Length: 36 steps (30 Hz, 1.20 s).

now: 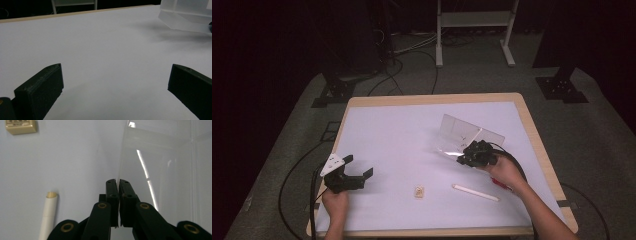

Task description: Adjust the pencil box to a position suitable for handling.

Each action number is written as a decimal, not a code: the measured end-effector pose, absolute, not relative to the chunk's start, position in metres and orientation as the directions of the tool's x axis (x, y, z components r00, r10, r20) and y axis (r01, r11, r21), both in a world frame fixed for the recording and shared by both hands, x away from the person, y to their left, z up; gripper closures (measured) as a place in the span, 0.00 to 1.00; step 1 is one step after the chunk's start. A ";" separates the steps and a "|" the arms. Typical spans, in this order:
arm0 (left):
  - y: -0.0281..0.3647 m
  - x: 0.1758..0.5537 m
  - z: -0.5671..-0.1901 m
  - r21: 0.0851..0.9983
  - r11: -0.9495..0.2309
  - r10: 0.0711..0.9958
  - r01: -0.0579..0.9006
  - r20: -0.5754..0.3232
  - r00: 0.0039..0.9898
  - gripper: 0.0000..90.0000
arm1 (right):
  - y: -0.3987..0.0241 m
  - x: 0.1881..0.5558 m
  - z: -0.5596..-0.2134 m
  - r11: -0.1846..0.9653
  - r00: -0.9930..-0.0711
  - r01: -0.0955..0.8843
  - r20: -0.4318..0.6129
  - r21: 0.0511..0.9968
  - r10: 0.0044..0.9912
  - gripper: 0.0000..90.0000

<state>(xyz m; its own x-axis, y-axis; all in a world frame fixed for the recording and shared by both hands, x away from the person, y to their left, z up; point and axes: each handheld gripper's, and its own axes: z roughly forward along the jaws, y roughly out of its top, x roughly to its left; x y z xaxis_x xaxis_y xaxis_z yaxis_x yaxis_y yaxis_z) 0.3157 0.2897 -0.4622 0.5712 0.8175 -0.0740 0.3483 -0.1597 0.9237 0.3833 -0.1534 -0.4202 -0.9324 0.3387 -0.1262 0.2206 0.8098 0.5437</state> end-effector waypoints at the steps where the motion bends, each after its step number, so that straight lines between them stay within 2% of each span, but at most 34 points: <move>1: 0.290 0.316 -0.462 0.924 -0.159 0.817 0.348 -0.075 0.571 0.00 | -0.152 0.383 -0.421 0.811 -0.935 0.216 -0.125 0.544 0.333 0.96; 20: 0.290 0.316 -0.462 0.925 -0.158 0.817 0.347 -0.074 0.571 0.00 | -0.125 0.374 -0.427 0.826 -0.969 0.161 -0.074 0.540 0.236 0.96; 36: 0.290 0.316 -0.462 0.925 -0.158 0.817 0.346 -0.075 0.572 0.00 | -0.116 0.375 -0.435 0.838 -0.978 0.152 -0.040 0.524 0.203 0.96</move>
<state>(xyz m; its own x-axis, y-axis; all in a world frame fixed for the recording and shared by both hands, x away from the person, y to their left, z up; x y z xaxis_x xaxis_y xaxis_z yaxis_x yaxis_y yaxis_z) 0.3157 0.2901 -0.4621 0.5719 0.8170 -0.0746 0.3456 -0.1575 0.9250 0.3748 -0.1159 -0.4355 -0.9784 0.2028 -0.0398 0.1524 0.8382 0.5236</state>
